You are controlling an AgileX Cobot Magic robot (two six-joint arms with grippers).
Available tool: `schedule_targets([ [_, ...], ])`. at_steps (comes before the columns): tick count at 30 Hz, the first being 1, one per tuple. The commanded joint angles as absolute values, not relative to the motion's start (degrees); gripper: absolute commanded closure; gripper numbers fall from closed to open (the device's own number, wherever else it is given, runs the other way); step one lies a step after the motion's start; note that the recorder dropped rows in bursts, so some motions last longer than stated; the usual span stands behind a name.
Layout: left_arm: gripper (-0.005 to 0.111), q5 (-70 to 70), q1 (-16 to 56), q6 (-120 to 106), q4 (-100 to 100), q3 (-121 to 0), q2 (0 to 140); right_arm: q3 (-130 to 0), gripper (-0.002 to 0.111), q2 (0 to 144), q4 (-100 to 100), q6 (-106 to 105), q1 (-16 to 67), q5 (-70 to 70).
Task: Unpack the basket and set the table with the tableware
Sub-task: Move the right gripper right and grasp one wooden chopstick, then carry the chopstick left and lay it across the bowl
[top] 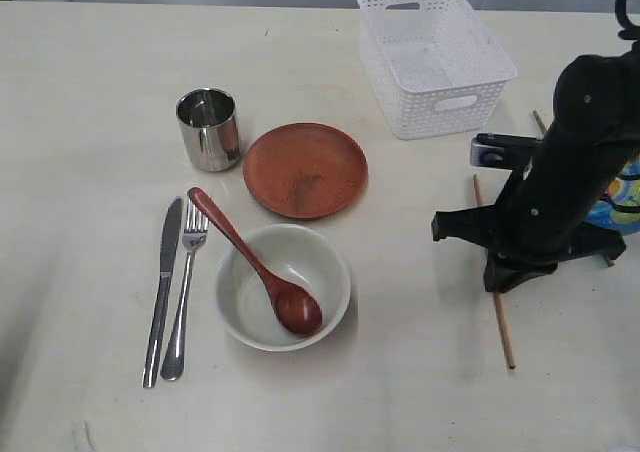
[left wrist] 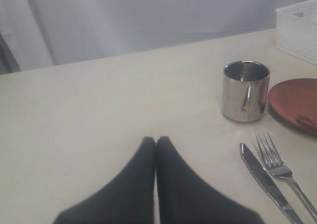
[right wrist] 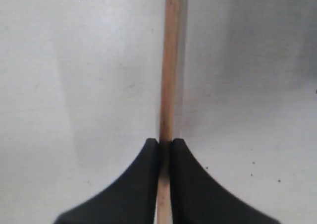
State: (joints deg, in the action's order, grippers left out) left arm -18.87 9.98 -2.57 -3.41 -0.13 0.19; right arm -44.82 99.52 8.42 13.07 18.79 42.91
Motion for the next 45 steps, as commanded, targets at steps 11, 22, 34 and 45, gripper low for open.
schedule_targets([
  [11, 0.107, -18.5, 9.8, -2.5, -2.9, 0.0, 0.0, -44.6, 0.109, 78.5, 25.6, 12.8, 36.9, 47.5],
  [22, 0.107, -18.5, 9.8, -2.5, -2.9, 0.0, 0.0, -45.5, 0.109, 87.2, 36.3, 15.5, 48.2, 34.4],
  [34, 0.107, -18.5, 9.8, -2.5, -2.9, 0.0, 0.0, -52.6, 0.109, 96.2, 38.9, 15.5, 48.2, 35.2],
  [45, 0.107, -18.5, 9.8, -2.5, -2.9, 0.0, 0.0, -52.6, 0.108, 99.7, 41.5, 12.5, 48.2, 32.9],
])
